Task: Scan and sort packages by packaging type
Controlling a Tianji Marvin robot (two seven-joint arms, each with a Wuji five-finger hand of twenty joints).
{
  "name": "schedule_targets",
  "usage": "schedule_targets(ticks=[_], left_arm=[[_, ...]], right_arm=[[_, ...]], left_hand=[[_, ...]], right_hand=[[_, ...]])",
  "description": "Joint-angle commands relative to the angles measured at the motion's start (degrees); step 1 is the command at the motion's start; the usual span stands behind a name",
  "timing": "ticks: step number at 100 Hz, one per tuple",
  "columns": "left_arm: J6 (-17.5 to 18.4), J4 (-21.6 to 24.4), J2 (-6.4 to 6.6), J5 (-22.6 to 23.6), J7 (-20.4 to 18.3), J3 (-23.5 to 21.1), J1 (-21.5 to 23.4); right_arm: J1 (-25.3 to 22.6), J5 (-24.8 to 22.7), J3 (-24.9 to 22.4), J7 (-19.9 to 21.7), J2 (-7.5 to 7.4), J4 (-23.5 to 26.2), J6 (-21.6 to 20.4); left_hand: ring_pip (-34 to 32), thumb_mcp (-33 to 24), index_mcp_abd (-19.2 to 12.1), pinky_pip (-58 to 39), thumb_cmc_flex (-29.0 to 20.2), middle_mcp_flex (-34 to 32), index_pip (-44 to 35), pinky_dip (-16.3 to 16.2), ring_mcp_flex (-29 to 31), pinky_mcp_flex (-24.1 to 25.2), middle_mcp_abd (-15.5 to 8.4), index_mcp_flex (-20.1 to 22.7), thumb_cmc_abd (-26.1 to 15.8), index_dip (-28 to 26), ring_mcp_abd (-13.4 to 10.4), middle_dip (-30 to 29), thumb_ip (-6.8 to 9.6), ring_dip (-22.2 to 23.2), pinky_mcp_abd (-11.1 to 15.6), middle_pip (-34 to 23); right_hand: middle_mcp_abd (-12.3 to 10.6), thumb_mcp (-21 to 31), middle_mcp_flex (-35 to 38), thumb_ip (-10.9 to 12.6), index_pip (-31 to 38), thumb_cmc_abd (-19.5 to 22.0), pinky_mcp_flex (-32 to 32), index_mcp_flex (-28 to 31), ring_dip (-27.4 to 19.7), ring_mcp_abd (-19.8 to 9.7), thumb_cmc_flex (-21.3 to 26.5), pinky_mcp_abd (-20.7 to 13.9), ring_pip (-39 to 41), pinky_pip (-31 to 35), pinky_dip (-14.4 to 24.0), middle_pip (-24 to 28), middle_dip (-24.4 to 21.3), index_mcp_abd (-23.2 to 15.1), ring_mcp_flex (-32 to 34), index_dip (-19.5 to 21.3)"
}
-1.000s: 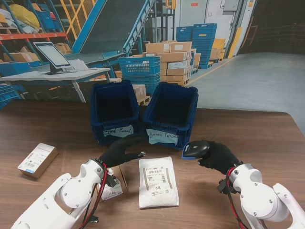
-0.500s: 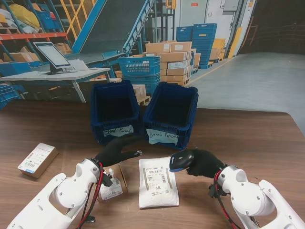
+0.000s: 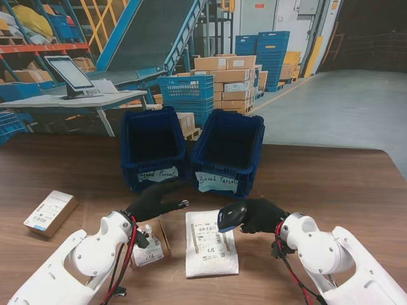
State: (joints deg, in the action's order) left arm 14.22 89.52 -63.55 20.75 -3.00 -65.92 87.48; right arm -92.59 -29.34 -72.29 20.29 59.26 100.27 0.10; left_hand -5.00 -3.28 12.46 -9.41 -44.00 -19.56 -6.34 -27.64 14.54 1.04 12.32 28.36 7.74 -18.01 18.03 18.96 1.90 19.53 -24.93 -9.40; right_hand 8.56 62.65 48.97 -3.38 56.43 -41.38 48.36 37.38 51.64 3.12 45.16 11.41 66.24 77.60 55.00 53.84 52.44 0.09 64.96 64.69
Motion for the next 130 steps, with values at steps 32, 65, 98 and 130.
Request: schedule_targets(ticks=[32,65,98,130], left_arm=[[0.0,0.9,-0.04,-0.2,-0.8,-0.1,0.5],[0.1,1.4,-0.20,0.1,0.1,-0.9,1.3],[0.0,1.4,-0.22,-0.4,0.0,-1.1,1.4],[-0.3,1.2,-0.07,-0.6,-0.8,-0.9,1.1]], right_arm=[[6.0,-1.4,5.0,3.5,-0.40,-3.5,-2.1],[10.2,-0.1,10.0,2.6,-0.17,-9.1,-3.5],[13.0,1.6,13.4,1.6,0.18,-12.7,-4.7],[14.8,1.8,14.9,1.1,0.31,-15.5,-6.0]], left_hand=[[0.5,2.0,-0.4,1.7,-1.8,-0.9,-0.3,-1.3,-0.9,-0.2,0.2,1.2,-2.1,-0.1,0.9,-0.8,1.35,-0.5,0.1,1.4],[0.4,2.0,-0.3,1.6,-1.9,-1.4,-0.5,-1.4,-0.5,-0.4,0.3,1.6,-2.0,-0.1,0.8,-0.7,1.39,-0.4,-0.1,1.3],[0.4,2.0,-0.4,1.6,-1.9,-1.4,-0.5,-1.4,-0.5,-0.4,0.3,1.8,-2.0,-0.1,0.8,-0.6,1.41,-0.4,0.0,1.1],[0.4,2.0,-0.3,1.6,-1.9,-1.4,-0.5,-1.4,-0.6,-0.3,0.2,1.9,-2.0,-0.2,0.9,-0.6,1.40,-0.4,0.0,1.1]], right_hand=[[-1.6,10.7,0.8,3.0,1.6,6.5,0.8,4.2,0.2,-2.5,4.7,-1.2,1.9,2.2,0.2,1.3,-0.4,-7.4,1.4,-0.2],[-1.7,10.8,0.7,3.2,1.8,6.6,0.8,4.1,0.2,-2.8,4.5,-1.4,1.8,2.1,0.1,1.4,-0.5,-7.5,1.4,-0.3],[-1.8,10.7,0.6,3.2,1.9,6.8,0.6,3.9,0.1,-2.7,4.4,-1.5,1.8,1.9,0.1,1.5,-0.6,-7.6,1.3,-0.5],[-2.2,10.5,0.6,3.1,1.9,6.7,0.5,3.9,0.0,-2.7,4.4,-1.2,1.4,1.3,-0.2,1.4,-0.8,-7.9,1.2,-0.7]])
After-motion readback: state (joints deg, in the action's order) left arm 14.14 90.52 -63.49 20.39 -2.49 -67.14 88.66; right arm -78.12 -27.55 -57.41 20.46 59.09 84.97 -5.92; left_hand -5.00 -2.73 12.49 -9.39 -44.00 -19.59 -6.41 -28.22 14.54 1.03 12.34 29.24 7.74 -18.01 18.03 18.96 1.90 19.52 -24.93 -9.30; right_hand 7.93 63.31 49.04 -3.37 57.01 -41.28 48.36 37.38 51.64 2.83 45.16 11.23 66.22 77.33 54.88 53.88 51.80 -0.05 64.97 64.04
